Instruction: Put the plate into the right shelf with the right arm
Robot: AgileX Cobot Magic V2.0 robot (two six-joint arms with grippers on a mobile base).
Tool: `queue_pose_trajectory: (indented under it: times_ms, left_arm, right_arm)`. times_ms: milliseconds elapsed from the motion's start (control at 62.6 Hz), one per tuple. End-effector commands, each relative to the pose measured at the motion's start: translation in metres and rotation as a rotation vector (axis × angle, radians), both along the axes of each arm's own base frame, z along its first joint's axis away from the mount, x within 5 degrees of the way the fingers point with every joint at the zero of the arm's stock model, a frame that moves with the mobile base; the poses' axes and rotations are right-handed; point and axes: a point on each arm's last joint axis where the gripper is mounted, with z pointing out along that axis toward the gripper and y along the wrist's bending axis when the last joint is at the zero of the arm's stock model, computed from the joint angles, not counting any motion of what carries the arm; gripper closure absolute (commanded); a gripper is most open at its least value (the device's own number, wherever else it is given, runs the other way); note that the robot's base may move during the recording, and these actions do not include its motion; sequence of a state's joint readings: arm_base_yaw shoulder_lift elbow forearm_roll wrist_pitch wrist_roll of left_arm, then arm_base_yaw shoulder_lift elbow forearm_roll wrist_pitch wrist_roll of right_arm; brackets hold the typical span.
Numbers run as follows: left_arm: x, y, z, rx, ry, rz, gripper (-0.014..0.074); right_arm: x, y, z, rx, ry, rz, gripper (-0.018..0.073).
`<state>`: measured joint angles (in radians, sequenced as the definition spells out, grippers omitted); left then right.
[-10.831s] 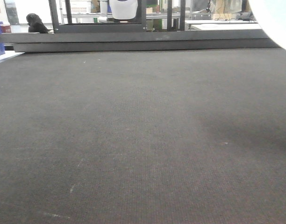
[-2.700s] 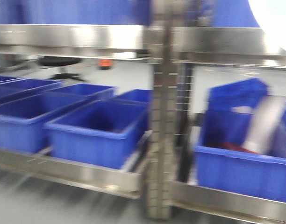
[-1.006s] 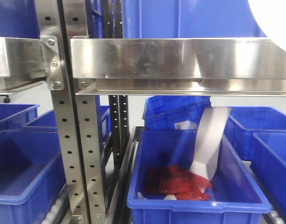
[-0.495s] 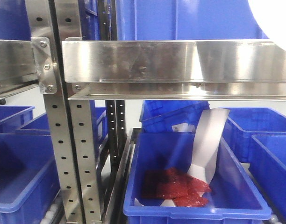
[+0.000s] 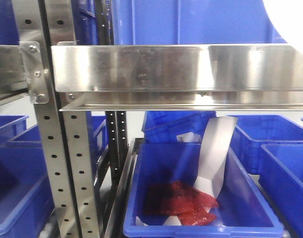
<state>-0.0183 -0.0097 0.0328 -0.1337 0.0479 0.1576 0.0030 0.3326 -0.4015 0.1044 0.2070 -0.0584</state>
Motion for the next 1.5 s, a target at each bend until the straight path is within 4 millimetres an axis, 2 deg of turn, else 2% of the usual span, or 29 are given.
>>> queue_pose_trajectory:
  times_ms: [0,415,495,719,895,1022,1118,1342,1486]
  left_arm:
    - [-0.001,0.001,0.005,-0.018,-0.089,0.009,0.0724]
    - [-0.001,0.001,0.005,-0.018,-0.089,0.009,0.0724]
    - [-0.001,0.001,0.005,-0.018,-0.089,0.009,0.0724]
    - [-0.001,0.001,0.005,-0.018,-0.089,0.009,0.0724]
    - [-0.001,0.001,0.005,-0.018,-0.089,0.009,0.0724]
    - [-0.001,0.001,0.005,-0.018,-0.089,0.009,0.0724]
    - [-0.001,0.001,0.005,-0.018,-0.089,0.009,0.0724]
    - [-0.001,0.001,0.005,-0.018,-0.089,0.009,0.0724]
    - [-0.001,0.001,0.005,-0.018,-0.089,0.009,0.0724]
  right_arm:
    - [-0.001,-0.001,0.018,0.005,-0.116,-0.016,0.0502]
    - [-0.001,-0.001,0.018,0.008,-0.117,-0.016,0.0502]
    - [-0.002,-0.001,0.024,0.016,-0.133,-0.015,0.0502]
    - [-0.016,0.001,0.076,0.091,-0.241,0.011,0.0502]
    - [-0.013,0.002,0.122,0.118,-0.272,0.032,0.0502]
    - [0.005,0.002,0.153,0.119,-0.289,0.035,0.0502]
    - [0.028,0.002,0.168,0.126,-0.274,0.038,0.0502]
    - [0.079,0.008,0.196,0.140,-0.247,0.073,0.0502]
    - [0.116,0.017,0.202,0.148,-0.244,0.102,0.0502]
